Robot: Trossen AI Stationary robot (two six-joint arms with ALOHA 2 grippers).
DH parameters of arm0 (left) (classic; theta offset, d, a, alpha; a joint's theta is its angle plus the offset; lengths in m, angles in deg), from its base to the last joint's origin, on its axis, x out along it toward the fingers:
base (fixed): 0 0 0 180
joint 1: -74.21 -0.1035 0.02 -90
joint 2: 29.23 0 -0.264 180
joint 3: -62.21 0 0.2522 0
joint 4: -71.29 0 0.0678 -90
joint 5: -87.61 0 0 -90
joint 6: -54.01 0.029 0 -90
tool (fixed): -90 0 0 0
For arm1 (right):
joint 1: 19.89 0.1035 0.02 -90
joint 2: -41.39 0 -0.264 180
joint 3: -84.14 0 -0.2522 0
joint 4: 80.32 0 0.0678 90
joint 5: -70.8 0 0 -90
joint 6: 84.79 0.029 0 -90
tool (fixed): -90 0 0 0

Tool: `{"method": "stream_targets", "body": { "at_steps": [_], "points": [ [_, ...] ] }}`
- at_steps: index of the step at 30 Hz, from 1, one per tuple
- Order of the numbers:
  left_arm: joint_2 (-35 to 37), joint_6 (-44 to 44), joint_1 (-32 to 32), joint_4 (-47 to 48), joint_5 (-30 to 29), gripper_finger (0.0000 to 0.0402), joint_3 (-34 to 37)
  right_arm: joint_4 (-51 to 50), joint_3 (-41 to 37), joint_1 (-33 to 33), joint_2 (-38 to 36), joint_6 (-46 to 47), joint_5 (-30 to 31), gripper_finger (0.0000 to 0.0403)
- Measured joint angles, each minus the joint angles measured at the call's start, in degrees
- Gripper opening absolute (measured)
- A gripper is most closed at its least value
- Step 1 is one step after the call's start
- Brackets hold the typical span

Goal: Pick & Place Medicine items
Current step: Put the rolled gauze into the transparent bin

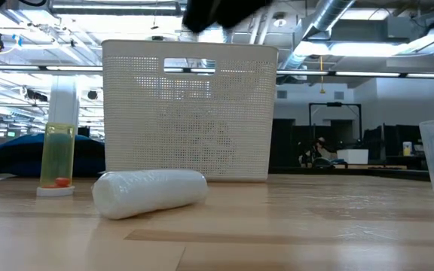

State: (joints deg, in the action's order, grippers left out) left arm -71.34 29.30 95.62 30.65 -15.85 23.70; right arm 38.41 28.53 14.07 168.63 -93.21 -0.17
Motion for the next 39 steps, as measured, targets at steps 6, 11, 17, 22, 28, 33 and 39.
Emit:
{"method": "stream_targets", "body": {
  "at_steps": [6,11,17,22,28,33,39],
  "points": [
    [0.00,0.00,0.00,0.40,0.04,0.0241,0.00,2.60,0.00,-3.30,2.49,-2.81,-4.03,0.0142],
    [0.00,0.00,0.00,0.40,0.13,0.0241,0.00,5.38,-0.92,-6.27,2.50,-5.54,-6.34,0.0133],
    [0.00,0.00,0.00,0.40,0.13,0.0241,0.00,5.17,-1.18,-9.56,2.83,-7.99,-15.88,0.0123],
    [0.00,0.00,0.00,0.39,0.70,0.0241,0.00,5.72,-1.12,-10.15,4.71,-10.10,-20.37,0.0122],
    [0.00,0.00,0.00,0.44,1.40,0.0241,0.00,5.72,-1.96,-9.97,5.69,-13.70,-19.49,0.0132],
    [-0.05,-0.03,0.00,1.06,1.42,0.0241,0.00,6.66,-2.17,-10.27,6.10,-14.72,-19.03,0.0139],
    [-0.06,-0.83,0.00,1.60,1.81,0.0241,0.00,8.58,-2.16,-10.53,6.21,-15.21,-17.95,0.0139]
  ]
}}
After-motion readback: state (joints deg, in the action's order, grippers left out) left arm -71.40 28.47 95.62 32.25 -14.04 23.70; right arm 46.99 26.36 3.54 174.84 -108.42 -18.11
